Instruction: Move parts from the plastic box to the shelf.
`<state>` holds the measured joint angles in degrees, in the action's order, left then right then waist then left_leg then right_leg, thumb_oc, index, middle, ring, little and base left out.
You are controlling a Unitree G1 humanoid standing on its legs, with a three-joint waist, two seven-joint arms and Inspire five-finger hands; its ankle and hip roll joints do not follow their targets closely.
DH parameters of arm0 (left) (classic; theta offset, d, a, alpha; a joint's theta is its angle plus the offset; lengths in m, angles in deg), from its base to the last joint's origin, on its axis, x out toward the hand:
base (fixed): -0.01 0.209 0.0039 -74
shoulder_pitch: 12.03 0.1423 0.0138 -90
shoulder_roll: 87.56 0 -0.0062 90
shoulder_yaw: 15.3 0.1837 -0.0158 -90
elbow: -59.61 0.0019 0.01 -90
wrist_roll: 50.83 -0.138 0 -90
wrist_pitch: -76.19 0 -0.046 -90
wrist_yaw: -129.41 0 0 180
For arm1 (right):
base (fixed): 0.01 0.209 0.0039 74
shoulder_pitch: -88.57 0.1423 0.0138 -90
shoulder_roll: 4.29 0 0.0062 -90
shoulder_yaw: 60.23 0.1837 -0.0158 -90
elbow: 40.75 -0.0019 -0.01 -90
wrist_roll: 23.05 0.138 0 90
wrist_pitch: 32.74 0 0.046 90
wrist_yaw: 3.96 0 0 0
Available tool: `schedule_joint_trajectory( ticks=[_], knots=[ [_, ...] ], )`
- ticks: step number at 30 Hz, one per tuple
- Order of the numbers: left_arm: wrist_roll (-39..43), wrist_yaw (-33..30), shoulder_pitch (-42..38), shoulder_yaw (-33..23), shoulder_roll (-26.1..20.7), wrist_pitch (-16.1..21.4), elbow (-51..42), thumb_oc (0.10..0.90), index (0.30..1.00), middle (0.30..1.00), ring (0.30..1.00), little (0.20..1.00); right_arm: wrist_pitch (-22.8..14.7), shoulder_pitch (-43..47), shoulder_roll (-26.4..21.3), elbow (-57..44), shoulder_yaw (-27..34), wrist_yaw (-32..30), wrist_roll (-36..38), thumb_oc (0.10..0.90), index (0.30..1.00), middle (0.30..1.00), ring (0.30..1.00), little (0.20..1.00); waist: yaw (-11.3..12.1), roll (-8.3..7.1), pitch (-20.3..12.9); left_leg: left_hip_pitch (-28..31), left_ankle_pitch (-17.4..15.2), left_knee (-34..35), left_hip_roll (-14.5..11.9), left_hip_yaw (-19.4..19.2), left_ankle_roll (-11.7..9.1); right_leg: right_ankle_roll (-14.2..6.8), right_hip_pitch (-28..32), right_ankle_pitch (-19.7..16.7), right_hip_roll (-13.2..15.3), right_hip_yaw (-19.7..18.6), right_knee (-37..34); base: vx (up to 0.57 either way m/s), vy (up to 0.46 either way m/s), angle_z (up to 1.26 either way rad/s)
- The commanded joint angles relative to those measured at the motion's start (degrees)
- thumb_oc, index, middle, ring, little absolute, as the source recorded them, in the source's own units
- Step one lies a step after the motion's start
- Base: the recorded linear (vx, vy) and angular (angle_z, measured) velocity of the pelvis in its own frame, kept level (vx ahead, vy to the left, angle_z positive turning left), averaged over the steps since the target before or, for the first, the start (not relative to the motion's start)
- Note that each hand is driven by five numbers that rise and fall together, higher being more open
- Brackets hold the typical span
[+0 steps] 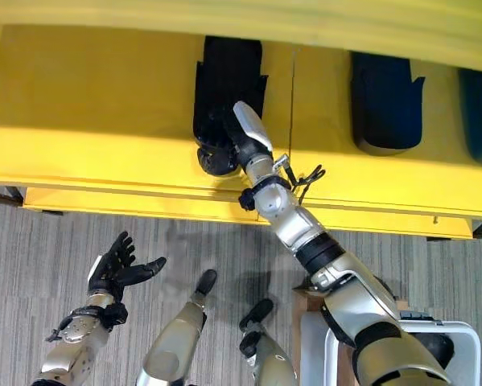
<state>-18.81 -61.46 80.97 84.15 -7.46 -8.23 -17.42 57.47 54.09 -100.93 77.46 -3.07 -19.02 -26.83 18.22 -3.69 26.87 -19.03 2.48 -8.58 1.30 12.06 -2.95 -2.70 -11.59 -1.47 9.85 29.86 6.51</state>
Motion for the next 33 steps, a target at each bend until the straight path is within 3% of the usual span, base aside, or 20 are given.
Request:
schedule_joint_trajectory(
  ticks=[1,15,33],
  knots=[
    [0.5,-1.1,1.9,0.9,-3.9,4.9,-7.1,0.900,1.000,1.000,1.000,1.000,-3.6,6.4,1.8,-1.3,0.6,-3.8,1.3,0.400,0.300,0.300,0.300,0.300,1.6,-1.26,-2.5,0.6,-3.9,-3.6,-2.3,-5.4,1.4,-4.9,-2.1,-1.6,4.9,-0.2,4.0,0.00,0.008,0.07],
    [0.5,-1.4,1.4,0.7,-4.6,5.2,-7.2,0.900,1.000,1.000,1.000,1.000,-3.2,8.0,2.5,1.8,0.7,-4.3,1.3,0.400,0.300,0.300,0.300,0.300,2.1,-2.46,-2.1,0.6,-4.0,-3.2,-1.7,-5.5,1.8,-5.1,-1.6,-2.2,4.8,-0.3,3.1,0.00,0.008,0.02],
    [0.9,-1.5,1.4,1.1,-5.2,5.7,-6.8,0.900,1.000,1.000,1.000,1.000,-3.1,9.5,1.9,4.8,-0.8,-4.0,0.7,0.400,0.300,0.300,0.300,0.300,0.2,-2.98,-2.0,1.1,-4.0,-2.8,-1.9,-6.2,1.7,-4.9,-1.8,-2.5,4.5,-1.6,2.7,0.00,0.000,0.00]
  ],
)
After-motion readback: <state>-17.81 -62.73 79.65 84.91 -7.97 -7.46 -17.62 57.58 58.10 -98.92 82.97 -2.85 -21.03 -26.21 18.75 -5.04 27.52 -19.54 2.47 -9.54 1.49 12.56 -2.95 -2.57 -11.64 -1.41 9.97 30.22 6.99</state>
